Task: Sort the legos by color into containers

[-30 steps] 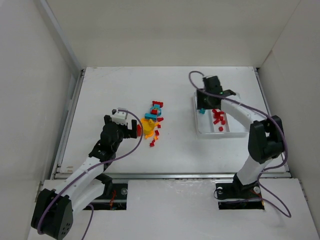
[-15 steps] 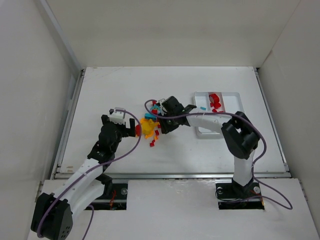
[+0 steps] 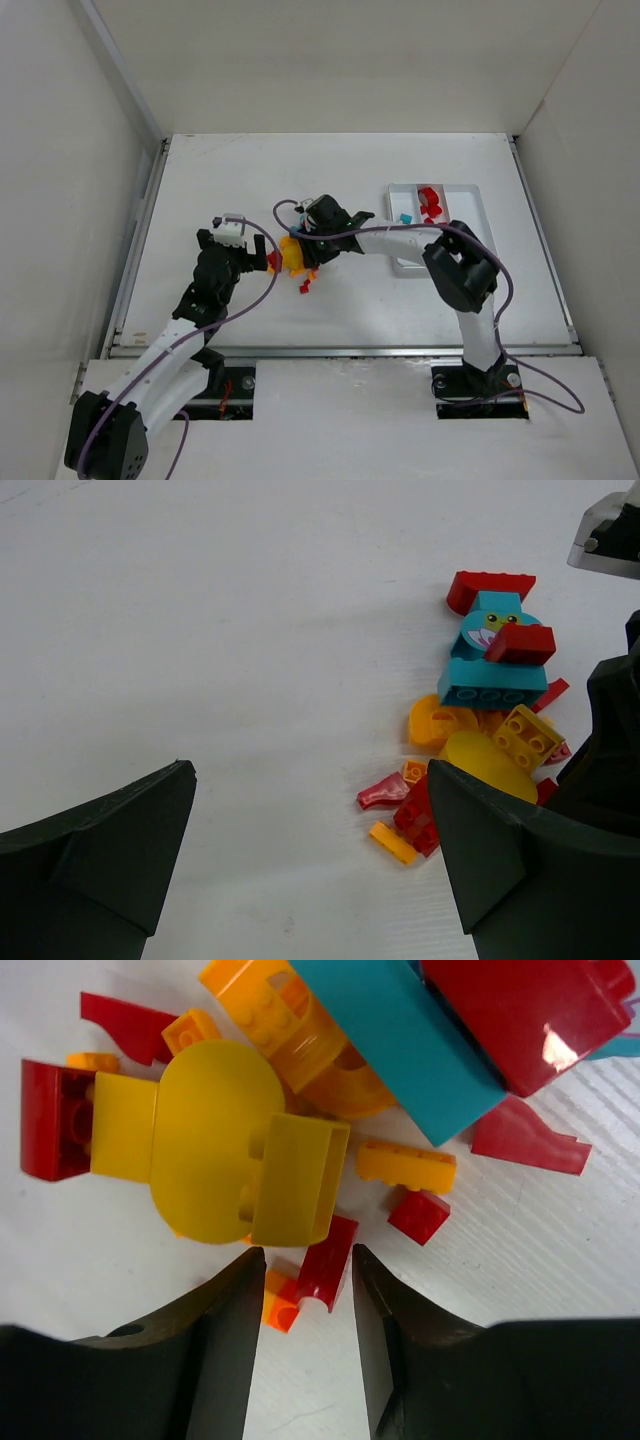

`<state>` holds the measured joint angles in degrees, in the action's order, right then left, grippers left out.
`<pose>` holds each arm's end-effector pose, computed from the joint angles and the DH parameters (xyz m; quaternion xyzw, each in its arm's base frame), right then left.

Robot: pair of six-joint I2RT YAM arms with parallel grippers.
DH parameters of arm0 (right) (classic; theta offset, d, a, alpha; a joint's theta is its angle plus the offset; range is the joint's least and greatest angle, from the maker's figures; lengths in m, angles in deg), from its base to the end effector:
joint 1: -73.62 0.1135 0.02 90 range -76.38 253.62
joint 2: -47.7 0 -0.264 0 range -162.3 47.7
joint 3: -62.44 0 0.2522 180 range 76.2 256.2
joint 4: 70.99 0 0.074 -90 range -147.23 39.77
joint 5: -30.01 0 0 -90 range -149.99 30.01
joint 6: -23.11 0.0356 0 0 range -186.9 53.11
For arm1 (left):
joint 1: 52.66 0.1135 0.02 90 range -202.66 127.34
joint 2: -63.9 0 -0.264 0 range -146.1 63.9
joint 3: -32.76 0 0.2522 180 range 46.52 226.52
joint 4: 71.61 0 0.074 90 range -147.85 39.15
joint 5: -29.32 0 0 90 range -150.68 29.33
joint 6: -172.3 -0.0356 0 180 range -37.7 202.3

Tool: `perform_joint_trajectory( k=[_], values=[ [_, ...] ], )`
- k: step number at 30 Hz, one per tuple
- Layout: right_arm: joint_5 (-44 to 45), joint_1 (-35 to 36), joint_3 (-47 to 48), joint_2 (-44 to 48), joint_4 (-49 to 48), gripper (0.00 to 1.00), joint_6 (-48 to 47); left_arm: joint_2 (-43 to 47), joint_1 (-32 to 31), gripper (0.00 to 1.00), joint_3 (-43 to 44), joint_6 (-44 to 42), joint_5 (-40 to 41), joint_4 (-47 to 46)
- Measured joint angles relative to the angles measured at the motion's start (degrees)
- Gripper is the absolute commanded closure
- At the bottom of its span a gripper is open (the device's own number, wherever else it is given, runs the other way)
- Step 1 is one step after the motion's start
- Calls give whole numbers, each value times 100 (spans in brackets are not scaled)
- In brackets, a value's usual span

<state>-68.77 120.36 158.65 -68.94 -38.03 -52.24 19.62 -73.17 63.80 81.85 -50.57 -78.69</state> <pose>0.2975 0.3240 0.1738 -0.2847 0.9031 0.2223 0.2322 0.1754 -0.0589 0.2284 0.0769 0.7395 -0.0513 0.6667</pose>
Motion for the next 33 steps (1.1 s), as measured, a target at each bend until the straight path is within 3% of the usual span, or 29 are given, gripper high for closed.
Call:
perform_joint_trajectory(
  k=[10,16,20,26,33],
  values=[
    [1196,284,227,-85,350,56,109,0,116,0,0,2,-22,4],
    [1473,466,249,-87,483,59,39,52,168,0,0,2,-31,4],
    [1482,531,249,-118,492,67,4,57,192,0,0,2,-52,7],
    [1543,542,251,-155,507,99,20,57,234,0,0,2,-105,7],
    [1858,501,175,-70,503,100,212,57,243,0,0,2,-127,4]
  ],
)
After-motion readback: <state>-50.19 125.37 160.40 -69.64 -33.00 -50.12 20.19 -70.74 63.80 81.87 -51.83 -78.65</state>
